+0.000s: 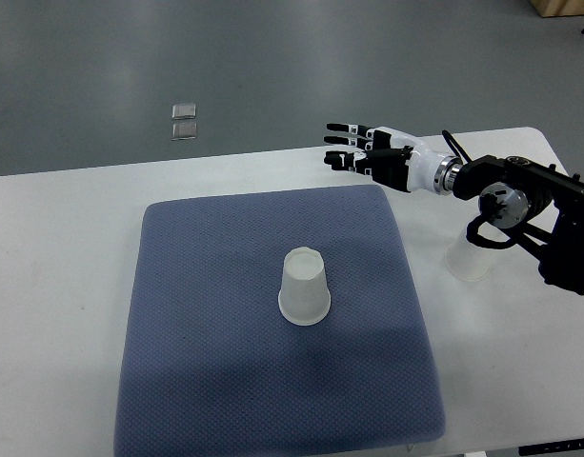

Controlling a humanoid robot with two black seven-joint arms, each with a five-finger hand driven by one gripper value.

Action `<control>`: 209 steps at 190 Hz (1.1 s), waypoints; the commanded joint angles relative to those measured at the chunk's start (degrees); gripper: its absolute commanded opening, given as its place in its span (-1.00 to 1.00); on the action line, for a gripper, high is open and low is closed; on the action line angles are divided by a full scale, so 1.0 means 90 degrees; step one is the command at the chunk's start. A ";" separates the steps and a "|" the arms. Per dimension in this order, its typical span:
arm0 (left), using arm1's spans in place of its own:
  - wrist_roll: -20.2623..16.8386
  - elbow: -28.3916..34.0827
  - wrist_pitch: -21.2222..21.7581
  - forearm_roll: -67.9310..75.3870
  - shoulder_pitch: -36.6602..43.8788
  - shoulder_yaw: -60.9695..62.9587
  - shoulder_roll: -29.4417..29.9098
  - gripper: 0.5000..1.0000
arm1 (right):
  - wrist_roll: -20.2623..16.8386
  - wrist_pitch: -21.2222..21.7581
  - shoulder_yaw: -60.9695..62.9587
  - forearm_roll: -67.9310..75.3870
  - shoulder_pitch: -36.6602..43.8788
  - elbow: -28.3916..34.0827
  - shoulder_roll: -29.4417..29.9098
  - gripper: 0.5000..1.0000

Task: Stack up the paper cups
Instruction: 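Move the right hand toward the white paper cup beside the pad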

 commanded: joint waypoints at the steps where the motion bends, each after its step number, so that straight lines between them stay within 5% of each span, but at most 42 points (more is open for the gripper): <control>1: 0.0014 0.0001 0.0002 0.0000 0.0000 -0.0019 0.0000 1.00 | -0.0007 0.0023 0.0000 -0.0015 0.0018 -0.0038 0.0034 0.69; 151: -0.0035 0.0011 0.0002 0.0000 0.0000 -0.0009 0.0000 1.00 | -0.0007 0.0121 0.0048 0.0005 0.0028 0.0176 -0.0796 0.69; 209: -0.0035 0.0001 0.0002 0.0000 0.0000 -0.0009 0.0000 1.00 | -0.0007 0.0687 0.0019 -0.0103 0.0321 0.0137 -0.1558 0.69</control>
